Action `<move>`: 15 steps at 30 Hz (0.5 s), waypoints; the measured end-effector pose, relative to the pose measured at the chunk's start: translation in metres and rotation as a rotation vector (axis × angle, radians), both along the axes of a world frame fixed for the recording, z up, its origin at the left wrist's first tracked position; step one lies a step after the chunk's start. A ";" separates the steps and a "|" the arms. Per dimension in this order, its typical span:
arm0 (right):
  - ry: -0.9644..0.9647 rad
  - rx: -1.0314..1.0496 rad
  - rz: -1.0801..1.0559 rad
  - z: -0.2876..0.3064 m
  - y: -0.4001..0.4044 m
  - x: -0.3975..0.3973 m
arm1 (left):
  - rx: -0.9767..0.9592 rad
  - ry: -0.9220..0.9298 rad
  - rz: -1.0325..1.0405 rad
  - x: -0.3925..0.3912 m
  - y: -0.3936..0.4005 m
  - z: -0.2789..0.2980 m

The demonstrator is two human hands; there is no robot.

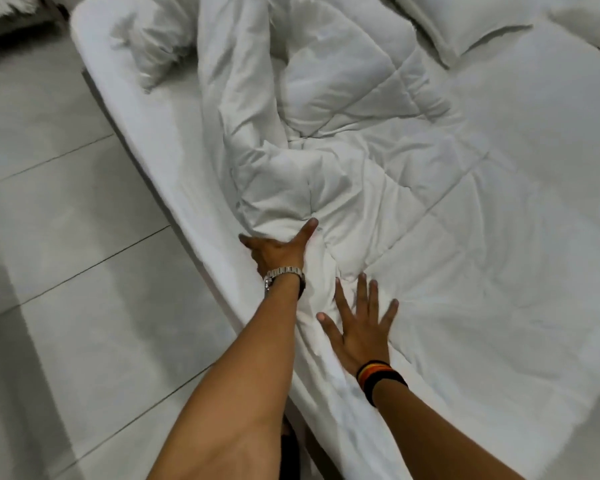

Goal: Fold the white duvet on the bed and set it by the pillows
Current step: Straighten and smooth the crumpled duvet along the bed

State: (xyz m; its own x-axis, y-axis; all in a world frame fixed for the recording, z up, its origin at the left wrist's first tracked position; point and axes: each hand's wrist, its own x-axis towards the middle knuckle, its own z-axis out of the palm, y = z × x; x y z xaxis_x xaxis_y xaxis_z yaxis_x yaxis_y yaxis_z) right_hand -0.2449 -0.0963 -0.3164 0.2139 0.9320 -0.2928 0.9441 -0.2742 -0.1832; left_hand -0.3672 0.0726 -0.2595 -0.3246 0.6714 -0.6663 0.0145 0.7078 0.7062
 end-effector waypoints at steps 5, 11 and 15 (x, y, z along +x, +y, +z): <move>0.084 -0.066 -0.051 0.031 0.009 -0.021 | 0.012 -0.118 0.048 -0.041 -0.001 0.031; 0.131 -0.291 -0.090 0.069 0.012 -0.044 | -0.052 -0.073 -0.017 -0.136 -0.046 0.074; 0.305 0.013 -0.235 0.124 0.067 -0.066 | 0.107 -0.070 -0.124 -0.164 -0.002 0.120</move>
State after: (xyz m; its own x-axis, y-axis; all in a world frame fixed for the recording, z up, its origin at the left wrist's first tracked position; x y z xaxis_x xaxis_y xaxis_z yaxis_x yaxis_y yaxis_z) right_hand -0.3107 -0.0292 -0.1922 0.3269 0.8720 -0.3643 0.7573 -0.4723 -0.4510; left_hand -0.5312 0.0708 -0.1395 -0.1897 0.7717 -0.6071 0.0452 0.6245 0.7797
